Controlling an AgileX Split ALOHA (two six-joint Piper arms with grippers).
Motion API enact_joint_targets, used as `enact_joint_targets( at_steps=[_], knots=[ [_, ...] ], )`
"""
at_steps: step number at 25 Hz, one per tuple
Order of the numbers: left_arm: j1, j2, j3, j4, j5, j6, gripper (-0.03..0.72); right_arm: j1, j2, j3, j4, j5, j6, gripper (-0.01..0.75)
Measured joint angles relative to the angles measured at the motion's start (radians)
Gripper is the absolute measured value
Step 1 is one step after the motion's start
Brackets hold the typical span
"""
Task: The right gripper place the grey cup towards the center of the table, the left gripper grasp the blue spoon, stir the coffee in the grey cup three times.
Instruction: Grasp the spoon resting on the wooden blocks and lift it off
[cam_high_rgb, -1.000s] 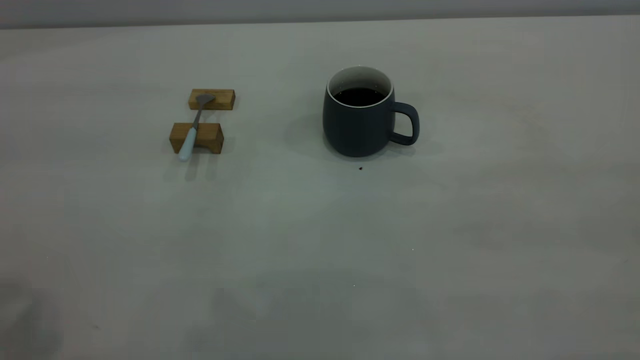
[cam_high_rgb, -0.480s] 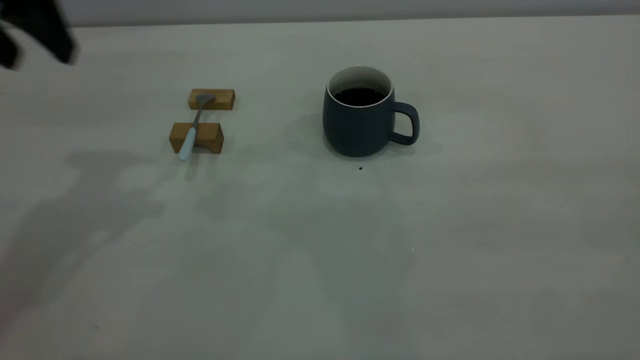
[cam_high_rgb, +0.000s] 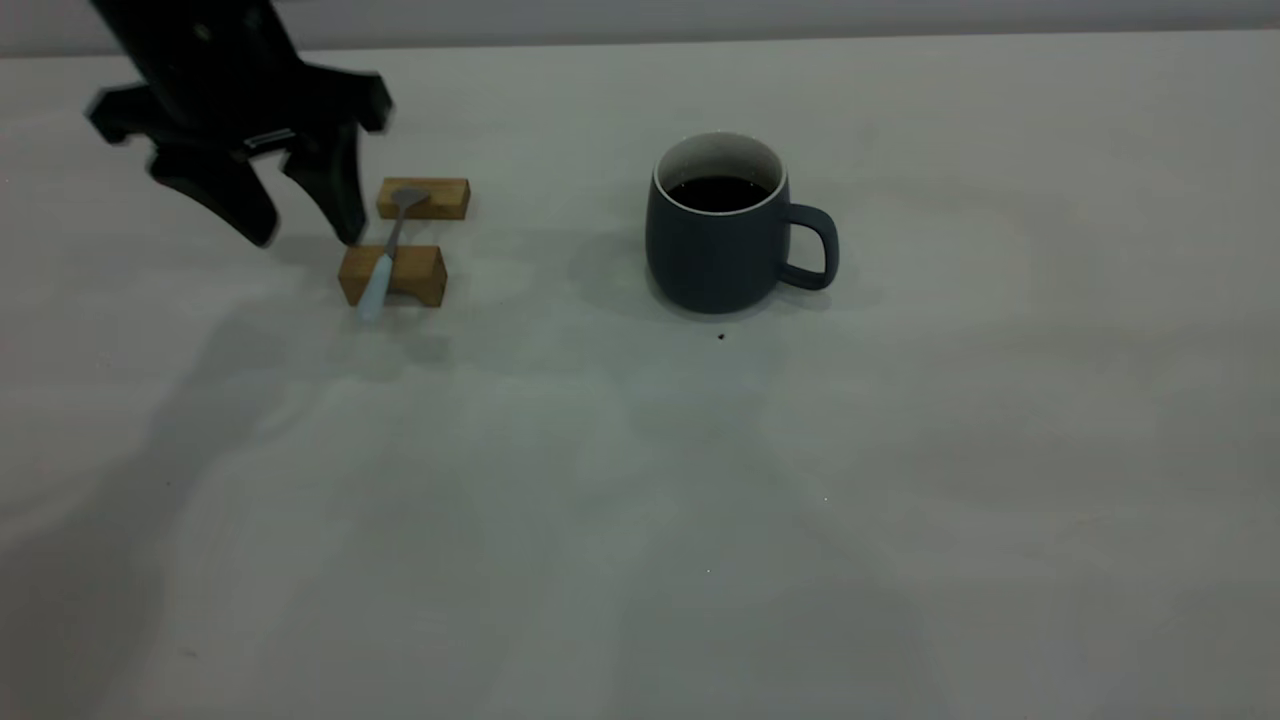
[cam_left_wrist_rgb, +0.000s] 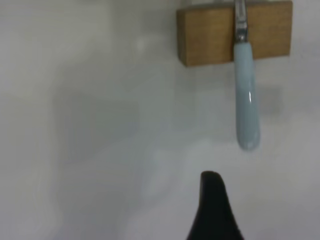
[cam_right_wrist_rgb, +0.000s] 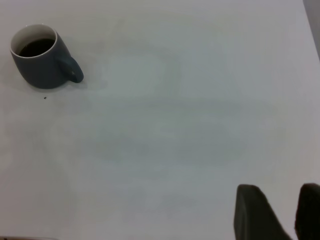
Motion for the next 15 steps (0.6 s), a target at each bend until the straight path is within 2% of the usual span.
enact_joint_targets(
  at_steps=[15],
  knots=[
    [-0.025,0.246,-0.162,-0.002,-0.023,-0.002,0.58,0.0,0.0,0.0,0.0,0.0,0.0,0.24]
  ],
)
